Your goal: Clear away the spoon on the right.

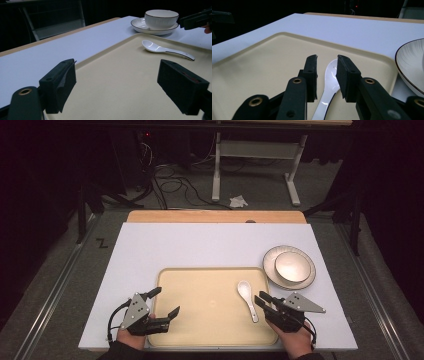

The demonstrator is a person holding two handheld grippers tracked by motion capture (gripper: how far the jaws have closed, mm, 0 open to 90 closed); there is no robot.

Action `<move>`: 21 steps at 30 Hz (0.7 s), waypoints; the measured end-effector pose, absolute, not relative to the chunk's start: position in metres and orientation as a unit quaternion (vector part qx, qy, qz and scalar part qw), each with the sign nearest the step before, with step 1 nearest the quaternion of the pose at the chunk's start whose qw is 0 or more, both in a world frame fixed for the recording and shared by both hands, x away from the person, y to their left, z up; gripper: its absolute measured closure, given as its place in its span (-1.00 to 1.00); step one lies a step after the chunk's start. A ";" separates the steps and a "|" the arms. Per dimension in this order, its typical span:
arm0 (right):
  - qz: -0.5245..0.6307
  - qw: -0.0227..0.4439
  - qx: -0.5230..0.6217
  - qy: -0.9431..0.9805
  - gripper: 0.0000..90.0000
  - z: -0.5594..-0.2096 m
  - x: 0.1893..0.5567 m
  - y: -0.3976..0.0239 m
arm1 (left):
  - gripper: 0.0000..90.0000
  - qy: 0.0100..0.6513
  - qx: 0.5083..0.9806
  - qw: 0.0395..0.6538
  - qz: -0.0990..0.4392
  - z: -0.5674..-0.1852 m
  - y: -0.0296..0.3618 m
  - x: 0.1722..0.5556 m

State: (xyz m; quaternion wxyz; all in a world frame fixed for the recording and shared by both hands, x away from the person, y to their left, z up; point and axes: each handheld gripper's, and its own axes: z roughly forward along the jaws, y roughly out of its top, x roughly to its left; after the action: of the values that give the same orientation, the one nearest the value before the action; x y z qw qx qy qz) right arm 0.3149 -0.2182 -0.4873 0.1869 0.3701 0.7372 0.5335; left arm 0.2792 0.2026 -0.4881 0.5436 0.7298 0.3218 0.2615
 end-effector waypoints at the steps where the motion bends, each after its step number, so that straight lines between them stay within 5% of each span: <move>1: 0.533 0.186 0.370 0.738 0.60 -0.487 0.315 -0.218 | -0.65 0.322 0.730 0.543 0.262 -0.488 0.202 0.279; 6: 0.509 0.180 0.360 0.761 1.00 -0.486 0.322 -0.204 | -0.65 0.323 0.730 0.541 0.263 -0.488 0.202 0.279; 21: 0.364 0.154 0.348 0.850 1.00 -0.495 0.376 -0.140 | -0.65 0.319 0.728 0.548 0.261 -0.487 0.205 0.278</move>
State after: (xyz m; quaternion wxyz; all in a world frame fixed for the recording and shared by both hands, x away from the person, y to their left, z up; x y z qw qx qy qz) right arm 0.3756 -0.1396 -0.4953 0.1544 0.3477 0.8501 0.3642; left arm 0.2784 0.2045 -0.4868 0.5476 0.7282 0.3189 0.2610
